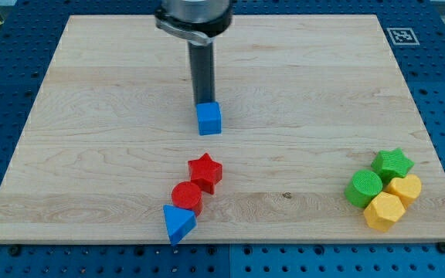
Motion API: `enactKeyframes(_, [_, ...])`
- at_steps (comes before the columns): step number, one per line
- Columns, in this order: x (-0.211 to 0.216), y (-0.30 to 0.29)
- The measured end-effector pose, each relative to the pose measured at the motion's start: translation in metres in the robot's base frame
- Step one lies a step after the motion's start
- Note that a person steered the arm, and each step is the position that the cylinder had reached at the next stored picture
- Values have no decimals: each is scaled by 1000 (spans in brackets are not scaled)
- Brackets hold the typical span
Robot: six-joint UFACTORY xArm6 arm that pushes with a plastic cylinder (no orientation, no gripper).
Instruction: Push blue cube above the red star
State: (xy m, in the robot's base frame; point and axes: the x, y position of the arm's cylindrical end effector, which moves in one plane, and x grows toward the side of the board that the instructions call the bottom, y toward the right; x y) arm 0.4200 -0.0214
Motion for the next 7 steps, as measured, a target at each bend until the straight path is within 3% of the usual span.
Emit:
enactKeyframes(3, [18, -4])
enactKeyframes(5, [60, -6])
enactKeyframes(7, [54, -5])
